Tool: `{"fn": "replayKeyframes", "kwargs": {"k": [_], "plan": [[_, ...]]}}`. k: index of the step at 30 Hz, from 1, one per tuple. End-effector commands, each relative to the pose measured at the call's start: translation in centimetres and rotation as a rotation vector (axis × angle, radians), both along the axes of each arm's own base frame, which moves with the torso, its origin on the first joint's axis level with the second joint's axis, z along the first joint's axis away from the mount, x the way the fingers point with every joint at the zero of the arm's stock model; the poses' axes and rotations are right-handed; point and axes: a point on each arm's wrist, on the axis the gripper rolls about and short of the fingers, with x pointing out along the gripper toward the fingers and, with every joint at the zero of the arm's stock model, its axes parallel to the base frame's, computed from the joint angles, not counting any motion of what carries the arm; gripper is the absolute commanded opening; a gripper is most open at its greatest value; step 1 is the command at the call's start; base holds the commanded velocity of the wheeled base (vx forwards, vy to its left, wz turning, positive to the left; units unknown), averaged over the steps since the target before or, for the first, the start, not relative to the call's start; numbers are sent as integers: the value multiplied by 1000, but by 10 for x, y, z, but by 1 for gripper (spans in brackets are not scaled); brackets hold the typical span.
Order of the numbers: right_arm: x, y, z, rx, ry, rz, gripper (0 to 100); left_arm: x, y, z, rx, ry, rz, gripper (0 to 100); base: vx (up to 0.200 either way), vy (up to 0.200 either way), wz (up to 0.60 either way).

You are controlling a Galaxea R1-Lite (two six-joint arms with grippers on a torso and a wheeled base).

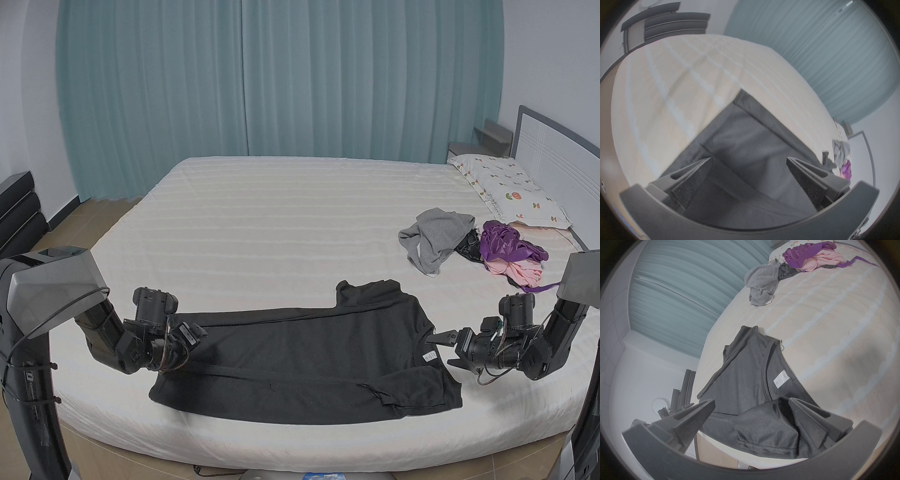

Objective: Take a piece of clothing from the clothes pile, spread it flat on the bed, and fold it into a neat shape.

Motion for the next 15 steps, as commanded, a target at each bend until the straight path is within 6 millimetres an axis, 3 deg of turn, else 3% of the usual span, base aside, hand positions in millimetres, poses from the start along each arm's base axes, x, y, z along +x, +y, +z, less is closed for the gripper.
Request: {"fn": "replayKeyframes", "kwargs": {"k": [1,9,15], "plan": [[1,1,0,1,-1,2,100,16,18,-3,-3,-27,79,100,0,0,0],[0,1,-1,0,2,1,100,17,35,13,-22,-69,121,100,0,0,0],[0,0,-1,-3,2,0,100,12,36,12,-20,-44,72,100,0,0,0]]}}
